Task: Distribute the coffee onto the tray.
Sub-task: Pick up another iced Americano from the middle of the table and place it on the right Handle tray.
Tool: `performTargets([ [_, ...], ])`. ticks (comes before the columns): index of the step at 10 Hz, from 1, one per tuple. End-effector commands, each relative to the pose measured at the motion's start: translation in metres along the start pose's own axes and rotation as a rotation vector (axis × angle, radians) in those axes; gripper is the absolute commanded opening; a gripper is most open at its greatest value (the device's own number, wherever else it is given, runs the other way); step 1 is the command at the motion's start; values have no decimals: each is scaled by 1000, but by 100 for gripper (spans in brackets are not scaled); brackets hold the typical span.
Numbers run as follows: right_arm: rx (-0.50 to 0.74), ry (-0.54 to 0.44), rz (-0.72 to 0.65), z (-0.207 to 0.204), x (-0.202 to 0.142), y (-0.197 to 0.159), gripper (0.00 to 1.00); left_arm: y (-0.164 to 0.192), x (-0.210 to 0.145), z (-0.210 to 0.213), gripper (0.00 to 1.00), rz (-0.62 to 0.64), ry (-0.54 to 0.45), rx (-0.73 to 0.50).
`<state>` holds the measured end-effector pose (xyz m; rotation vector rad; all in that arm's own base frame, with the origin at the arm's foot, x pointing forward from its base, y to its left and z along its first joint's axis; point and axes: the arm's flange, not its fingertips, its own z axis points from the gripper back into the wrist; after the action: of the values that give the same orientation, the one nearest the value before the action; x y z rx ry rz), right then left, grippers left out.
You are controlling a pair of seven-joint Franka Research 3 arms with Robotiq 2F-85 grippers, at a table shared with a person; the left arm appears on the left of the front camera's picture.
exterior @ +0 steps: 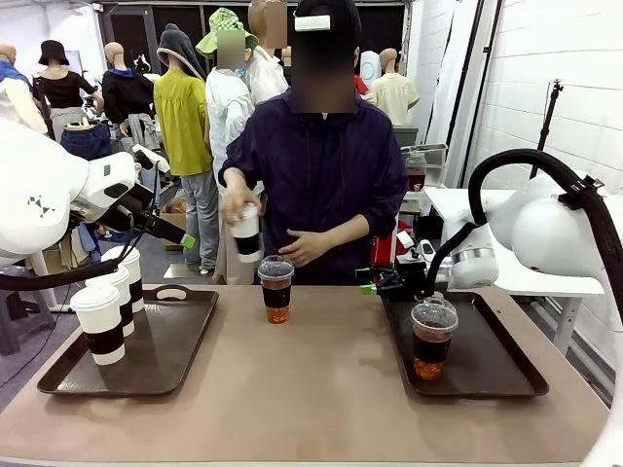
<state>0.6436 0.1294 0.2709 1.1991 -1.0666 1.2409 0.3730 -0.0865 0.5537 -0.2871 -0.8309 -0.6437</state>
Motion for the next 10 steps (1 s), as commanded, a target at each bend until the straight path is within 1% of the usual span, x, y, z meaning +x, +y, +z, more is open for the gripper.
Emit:
performTargets([
  [1,-17,-1,-6,-19,7,-13,100,1,-1,1,100,4,-2,-4],
  [5,-22,-21,0,-45,4,-21,100,1,-1,1,100,4,-2,-4],
  [7,-30,-22,-1,-48,3,-18,100,1,-1,1,100,4,-2,-4],
  [8,-43,-31,5,-43,4,-14,100,1,-1,1,100,4,-2,-4],
  [9,-1,-11,6,-43,1,-12,100,1,-1,1,100,4,-2,-4],
  [10,-1,-11,6,-43,1,-12,100,1,-1,1,100,4,-2,-4],
])
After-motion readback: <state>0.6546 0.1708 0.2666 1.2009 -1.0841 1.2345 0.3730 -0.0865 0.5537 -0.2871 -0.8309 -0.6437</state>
